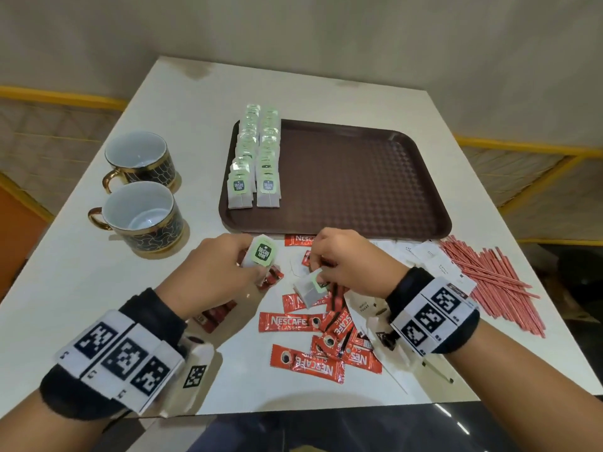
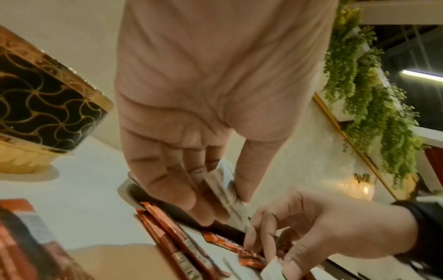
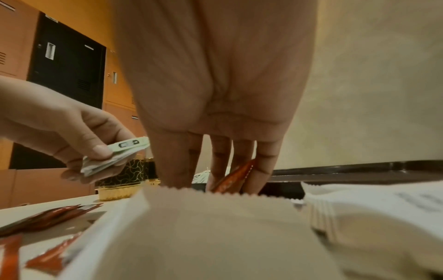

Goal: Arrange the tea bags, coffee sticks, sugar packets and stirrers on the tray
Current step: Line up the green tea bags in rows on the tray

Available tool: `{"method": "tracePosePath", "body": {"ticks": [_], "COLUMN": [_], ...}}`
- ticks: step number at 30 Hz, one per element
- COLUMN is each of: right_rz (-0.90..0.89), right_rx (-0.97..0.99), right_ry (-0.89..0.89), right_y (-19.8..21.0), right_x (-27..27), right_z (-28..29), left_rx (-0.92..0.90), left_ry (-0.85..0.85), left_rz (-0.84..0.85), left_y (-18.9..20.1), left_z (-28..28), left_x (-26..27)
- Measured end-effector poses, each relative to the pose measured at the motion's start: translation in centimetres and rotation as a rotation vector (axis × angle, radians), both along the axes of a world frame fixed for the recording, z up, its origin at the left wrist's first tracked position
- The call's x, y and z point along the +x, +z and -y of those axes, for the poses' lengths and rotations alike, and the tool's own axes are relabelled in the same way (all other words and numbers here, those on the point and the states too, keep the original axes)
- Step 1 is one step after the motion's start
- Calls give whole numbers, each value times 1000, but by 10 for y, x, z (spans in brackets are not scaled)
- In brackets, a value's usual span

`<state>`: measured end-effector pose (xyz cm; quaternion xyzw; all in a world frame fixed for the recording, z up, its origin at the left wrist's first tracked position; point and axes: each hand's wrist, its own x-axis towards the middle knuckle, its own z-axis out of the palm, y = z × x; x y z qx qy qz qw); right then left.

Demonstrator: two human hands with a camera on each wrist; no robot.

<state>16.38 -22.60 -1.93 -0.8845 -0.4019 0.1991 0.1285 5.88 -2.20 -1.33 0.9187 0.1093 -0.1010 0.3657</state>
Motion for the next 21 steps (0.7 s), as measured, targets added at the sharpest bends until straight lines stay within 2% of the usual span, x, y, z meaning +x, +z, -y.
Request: {"method": "tracePosePath", "body": {"ticks": [3, 7, 10, 14, 21], "right_rz": [12, 84, 90, 13, -364], "right_rx": [57, -182, -207, -59, 308], "right_ry": [-6, 108, 157, 125, -13], "right_y": [9, 12, 5, 8, 28], "right_x": [0, -7, -9, 1, 24], "right_z": [2, 0, -2, -3, 13], "left_rx": [-78, -128, -229, -358, -458], "left_ry": [74, 133, 171, 211, 383], "left_rz": [18, 18, 42, 89, 182], "left_y": [3, 4, 7, 14, 23], "left_z": [-1, -2, 4, 7, 0], "left_x": [0, -1, 0, 4, 13]}}
